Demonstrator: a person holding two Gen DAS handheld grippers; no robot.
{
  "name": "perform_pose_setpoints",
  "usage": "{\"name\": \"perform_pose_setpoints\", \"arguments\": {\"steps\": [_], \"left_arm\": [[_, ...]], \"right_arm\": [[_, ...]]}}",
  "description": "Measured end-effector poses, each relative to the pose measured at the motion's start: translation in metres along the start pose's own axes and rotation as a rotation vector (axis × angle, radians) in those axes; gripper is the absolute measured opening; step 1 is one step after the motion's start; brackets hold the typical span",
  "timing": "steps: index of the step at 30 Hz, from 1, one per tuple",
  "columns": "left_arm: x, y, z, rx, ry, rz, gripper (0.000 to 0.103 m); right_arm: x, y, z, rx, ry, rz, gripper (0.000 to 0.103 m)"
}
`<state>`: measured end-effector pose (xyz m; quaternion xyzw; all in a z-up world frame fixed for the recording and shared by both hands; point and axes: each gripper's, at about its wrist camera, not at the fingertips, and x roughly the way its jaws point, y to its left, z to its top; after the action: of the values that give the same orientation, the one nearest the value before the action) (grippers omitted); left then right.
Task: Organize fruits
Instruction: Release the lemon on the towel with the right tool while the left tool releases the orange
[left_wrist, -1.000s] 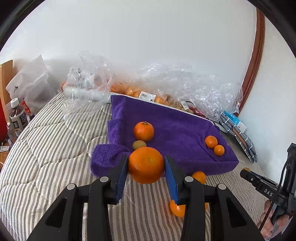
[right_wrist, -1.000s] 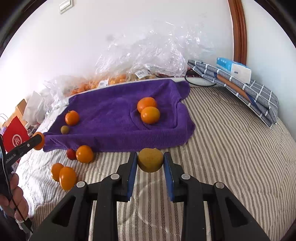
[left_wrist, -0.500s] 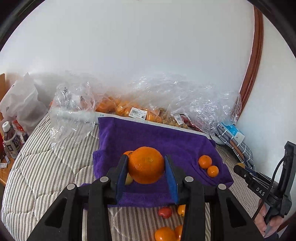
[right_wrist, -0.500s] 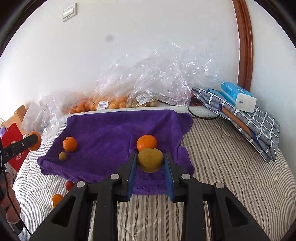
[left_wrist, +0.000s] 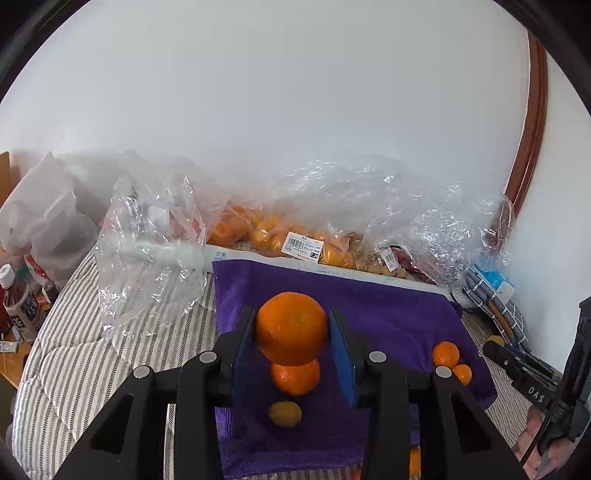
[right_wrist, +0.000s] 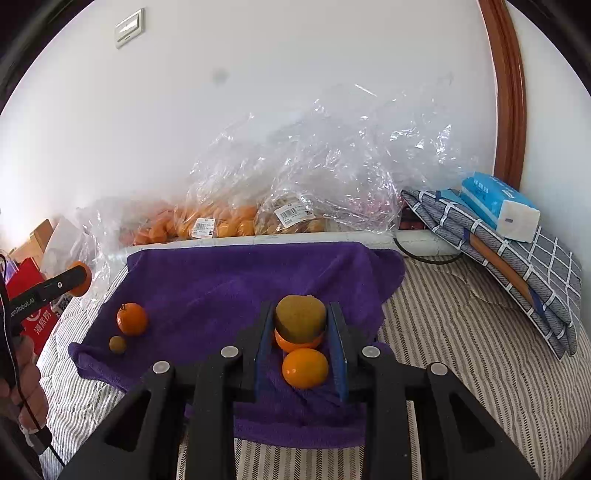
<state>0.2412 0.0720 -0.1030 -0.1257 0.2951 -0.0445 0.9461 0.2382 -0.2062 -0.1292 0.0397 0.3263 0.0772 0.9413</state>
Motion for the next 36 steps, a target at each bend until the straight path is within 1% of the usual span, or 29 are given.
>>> {"name": "perform_pose_setpoints", "arguments": {"steps": [2, 5, 10, 12, 14, 18, 20, 24, 27, 29, 31, 34, 36], "left_arm": [[0.005, 0.000, -0.002, -0.009, 0.015, -0.014, 0.038], [0.012, -0.007, -0.009, 0.013, 0.027, -0.017, 0.038], [0.017, -0.012, -0.021, 0.031, 0.054, -0.079, 0.038], [0.021, -0.012, -0.025, 0.026, 0.070, -0.092, 0.038], [0.024, -0.013, -0.028, 0.041, 0.094, -0.092, 0.038], [0.024, -0.019, -0.035, 0.071, 0.102, -0.110, 0.038], [0.025, -0.024, -0.038, 0.103, 0.114, -0.111, 0.038], [0.031, -0.028, -0.044, 0.118, 0.137, -0.111, 0.038], [0.034, -0.026, -0.047, 0.095, 0.143, -0.102, 0.038], [0.037, -0.028, -0.050, 0.109, 0.150, -0.092, 0.038], [0.038, -0.031, -0.052, 0.132, 0.153, -0.079, 0.038], [0.041, -0.030, -0.052, 0.117, 0.167, -0.104, 0.038], [0.044, -0.032, -0.053, 0.123, 0.175, -0.093, 0.038]], "right_arm": [[0.009, 0.007, -0.006, -0.011, 0.025, 0.028, 0.028], [0.022, 0.018, -0.016, -0.037, 0.077, 0.068, 0.028], [0.034, 0.026, -0.028, -0.071, 0.128, 0.102, 0.028], [0.037, 0.027, -0.031, -0.072, 0.150, 0.118, 0.028], [0.039, 0.028, -0.033, -0.075, 0.160, 0.108, 0.029], [0.036, 0.029, -0.034, -0.086, 0.142, 0.096, 0.029], [0.033, 0.028, -0.037, -0.093, 0.134, 0.084, 0.029], [0.030, 0.025, -0.038, -0.080, 0.130, 0.073, 0.029], [0.026, 0.025, -0.038, -0.083, 0.108, 0.063, 0.036], [0.022, 0.027, -0.038, -0.091, 0.090, 0.052, 0.041], [0.019, 0.028, -0.038, -0.096, 0.078, 0.049, 0.044], [0.016, 0.026, -0.038, -0.088, 0.065, 0.039, 0.047], [0.015, 0.025, -0.038, -0.082, 0.063, 0.033, 0.047]]}}
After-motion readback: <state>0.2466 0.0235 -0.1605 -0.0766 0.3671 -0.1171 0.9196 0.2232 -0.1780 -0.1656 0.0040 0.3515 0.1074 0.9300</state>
